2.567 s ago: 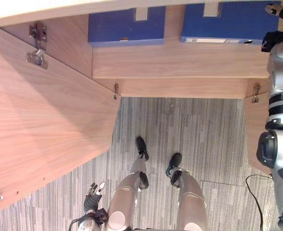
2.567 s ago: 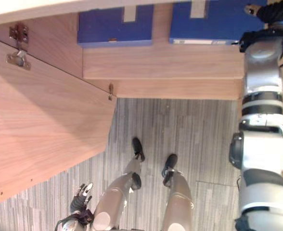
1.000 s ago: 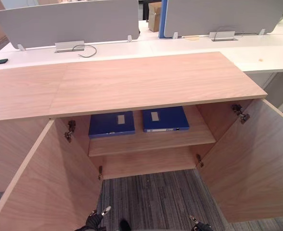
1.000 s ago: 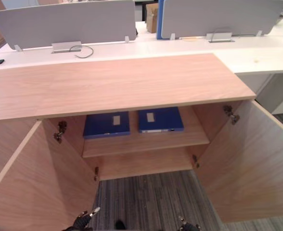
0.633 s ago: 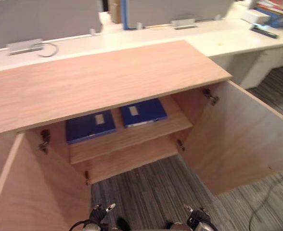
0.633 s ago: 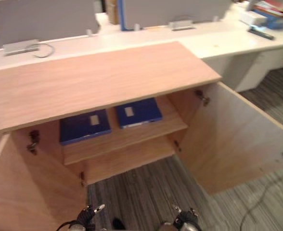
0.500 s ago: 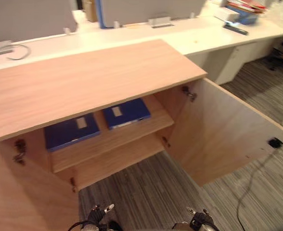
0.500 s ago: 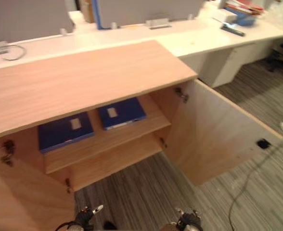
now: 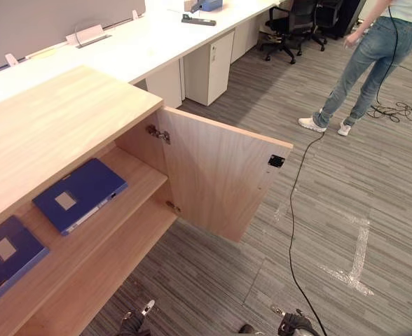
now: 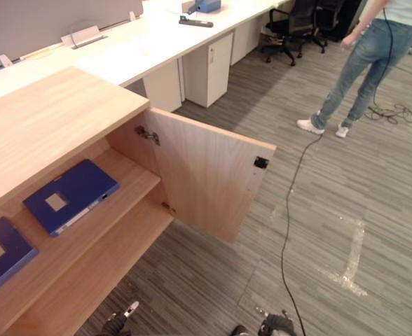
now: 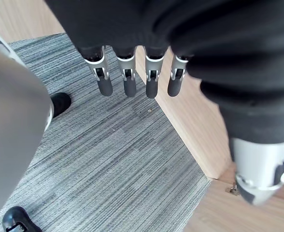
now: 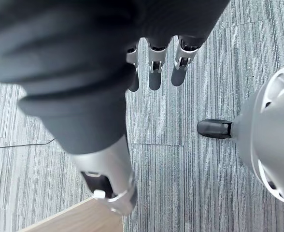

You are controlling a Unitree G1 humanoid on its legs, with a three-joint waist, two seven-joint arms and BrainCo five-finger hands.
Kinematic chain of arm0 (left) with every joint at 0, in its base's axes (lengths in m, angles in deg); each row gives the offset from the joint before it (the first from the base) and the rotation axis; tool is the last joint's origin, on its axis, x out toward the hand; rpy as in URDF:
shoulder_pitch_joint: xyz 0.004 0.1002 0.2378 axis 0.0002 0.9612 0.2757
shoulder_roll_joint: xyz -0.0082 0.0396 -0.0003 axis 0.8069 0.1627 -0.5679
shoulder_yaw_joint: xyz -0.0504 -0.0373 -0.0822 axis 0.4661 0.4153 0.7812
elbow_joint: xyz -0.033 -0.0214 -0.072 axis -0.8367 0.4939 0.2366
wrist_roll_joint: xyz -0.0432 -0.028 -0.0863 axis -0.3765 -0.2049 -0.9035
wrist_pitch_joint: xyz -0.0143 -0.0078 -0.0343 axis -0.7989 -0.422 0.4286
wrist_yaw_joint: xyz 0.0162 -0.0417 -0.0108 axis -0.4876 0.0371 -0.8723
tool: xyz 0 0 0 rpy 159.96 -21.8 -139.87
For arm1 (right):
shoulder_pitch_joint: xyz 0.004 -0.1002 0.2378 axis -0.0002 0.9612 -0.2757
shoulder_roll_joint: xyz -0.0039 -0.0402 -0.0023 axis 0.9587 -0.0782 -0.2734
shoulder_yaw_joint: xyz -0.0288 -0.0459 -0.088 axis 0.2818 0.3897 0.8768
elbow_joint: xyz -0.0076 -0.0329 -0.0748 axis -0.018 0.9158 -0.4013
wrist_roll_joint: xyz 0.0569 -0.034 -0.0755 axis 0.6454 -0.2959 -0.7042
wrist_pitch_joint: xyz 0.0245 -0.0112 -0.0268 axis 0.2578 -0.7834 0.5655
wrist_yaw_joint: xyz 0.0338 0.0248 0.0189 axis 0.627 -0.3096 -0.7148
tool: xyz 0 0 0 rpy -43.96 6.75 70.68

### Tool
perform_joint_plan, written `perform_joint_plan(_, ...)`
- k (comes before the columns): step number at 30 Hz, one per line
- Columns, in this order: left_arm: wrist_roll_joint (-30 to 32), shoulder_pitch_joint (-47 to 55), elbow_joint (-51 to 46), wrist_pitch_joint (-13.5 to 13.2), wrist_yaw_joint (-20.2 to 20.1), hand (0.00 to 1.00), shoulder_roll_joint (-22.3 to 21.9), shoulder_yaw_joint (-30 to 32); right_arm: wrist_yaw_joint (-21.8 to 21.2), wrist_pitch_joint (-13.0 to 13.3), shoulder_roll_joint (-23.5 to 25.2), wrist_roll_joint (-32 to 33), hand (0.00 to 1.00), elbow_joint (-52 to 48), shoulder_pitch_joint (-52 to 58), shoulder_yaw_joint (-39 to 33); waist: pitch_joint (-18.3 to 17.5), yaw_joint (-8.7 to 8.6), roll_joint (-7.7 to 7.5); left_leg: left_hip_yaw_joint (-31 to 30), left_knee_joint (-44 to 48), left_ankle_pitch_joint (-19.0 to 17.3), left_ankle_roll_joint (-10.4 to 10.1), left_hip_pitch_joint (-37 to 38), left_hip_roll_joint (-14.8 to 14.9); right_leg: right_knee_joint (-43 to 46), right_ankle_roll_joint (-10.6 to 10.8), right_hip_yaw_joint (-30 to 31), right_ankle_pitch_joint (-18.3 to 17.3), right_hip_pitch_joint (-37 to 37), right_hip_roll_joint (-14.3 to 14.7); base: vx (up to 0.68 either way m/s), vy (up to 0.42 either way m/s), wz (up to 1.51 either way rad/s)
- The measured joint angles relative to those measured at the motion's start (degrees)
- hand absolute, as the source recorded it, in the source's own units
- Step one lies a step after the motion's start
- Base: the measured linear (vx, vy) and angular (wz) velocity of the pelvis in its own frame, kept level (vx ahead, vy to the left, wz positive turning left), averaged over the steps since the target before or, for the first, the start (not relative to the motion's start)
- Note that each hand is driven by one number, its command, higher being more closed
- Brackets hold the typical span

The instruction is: Walk over to the cabinet, pick up the folder, carry it to the office cabinet, place the folder inside the office cabinet, then close the office cabinet door

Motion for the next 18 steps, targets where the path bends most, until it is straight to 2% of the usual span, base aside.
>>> perform_joint_plan(4, -0.3, -0.2, -1.4, 0.0, 0.3, 0.00, 0.1, -0.6, 0.0, 0.2, -0.1, 0.0, 0.00, -4.1, 0.6, 0.2, 0.6, -0.21, 0.05, -1.5, -0.3, -0.2, -0.3, -0.2, -0.5, -0.5, 0.2, 0.3, 0.4, -0.3, -0.2, 0.02, -0.030, -0.04)
perform_joint_plan(8, -0.1, -0.3, -3.4, 0.0, 0.2, 0.00, 0.3, -2.8, -0.4, 0.4, -1.6, -0.3, 0.00, -12.7, 0.7, 5.5, 0.6, -0.40, 0.19, -3.4, -0.9, -0.2, -0.4, -1.0, -1.5, -1.9, 0.6, 0.2, 1.4, -0.6, -0.6, 0.02, -0.019, 0.00)
perform_joint_plan(11, 0.3, -0.2, -3.5, 0.0, 0.0, 0.00, 1.0, -4.1, -1.2, 0.5, -4.5, -2.8, 0.00, -19.0, -0.7, 10.2, 0.5, -0.41, 0.22, -3.4, -0.8, -0.1, -0.5, -0.9, -2.0, -2.0, 0.6, 0.2, 1.4, -0.5, -1.1, 0.06, 0.003, 0.00)
perform_joint_plan(13, 1.0, 0.1, -3.5, 0.0, -0.5, 0.00, 1.8, -4.7, -2.2, 0.7, -6.6, -4.1, 0.00, -19.7, -3.7, 11.3, 0.5, -0.36, 0.15, -3.6, 0.5, -0.1, -0.5, -1.1, -2.1, -2.0, 0.5, 0.2, 1.4, -0.3, -1.8, 0.07, 0.012, 0.02)
perform_joint_plan(14, 1.2, 0.3, -3.5, 0.0, -1.0, 0.00, 2.6, -5.1, -2.9, 0.8, -7.8, -4.0, 0.00, -19.7, -6.2, 11.5, 0.6, -0.28, -0.37, -4.1, 4.2, -0.2, -0.6, -2.3, -1.6, -1.8, 0.5, 0.3, 1.4, -0.2, -3.2, 0.07, 0.025, 0.11)
perform_joint_plan(15, 1.4, 0.6, -3.5, 0.0, -1.2, 0.00, 2.9, -5.5, -3.3, 1.0, -9.7, -2.8, 0.00, -19.5, -9.3, 13.0, 1.3, -0.15, -1.18, -6.2, 5.5, -4.6, -2.0, -4.4, -2.2, -1.3, 0.5, 0.3, 1.5, -0.3, -5.0, 0.05, 0.031, 0.12)
perform_joint_plan(16, 1.4, 0.7, -3.6, -0.1, -1.3, 0.00, 2.8, -5.8, -3.5, 1.0, -11.5, -1.9, 0.00, -19.1, -11.5, 13.6, 1.5, -0.13, -0.54, -8.3, 1.7, -5.4, -2.4, -5.0, -3.6, -1.2, 0.5, 0.3, 1.5, -0.3, -5.3, 0.01, 0.087, 0.07)
perform_joint_plan(17, 1.5, 1.4, -3.6, -0.1, -1.8, 0.00, 2.8, -6.7, -4.0, 1.0, -14.1, -0.1, 0.00, -18.1, -16.3, 13.9, 1.9, 0.12, 1.69, -11.3, -5.2, -2.8, -0.8, -5.9, -5.5, -0.5, 0.5, 0.2, 1.5, -0.5, -5.0, -0.02, 0.104, -0.09)
perform_joint_plan(18, 1.5, 1.8, -3.6, -0.1, -2.0, 0.00, 2.9, -6.8, -4.1, 1.1, -15.3, 0.7, 0.00, -17.4, -18.9, 14.4, 2.2, 0.60, 2.72, -12.5, -5.8, 0.3, -0.4, -6.5, -5.6, 0.1, 0.6, 0.5, 1.5, -0.8, -4.6, -0.01, 0.133, -0.21)
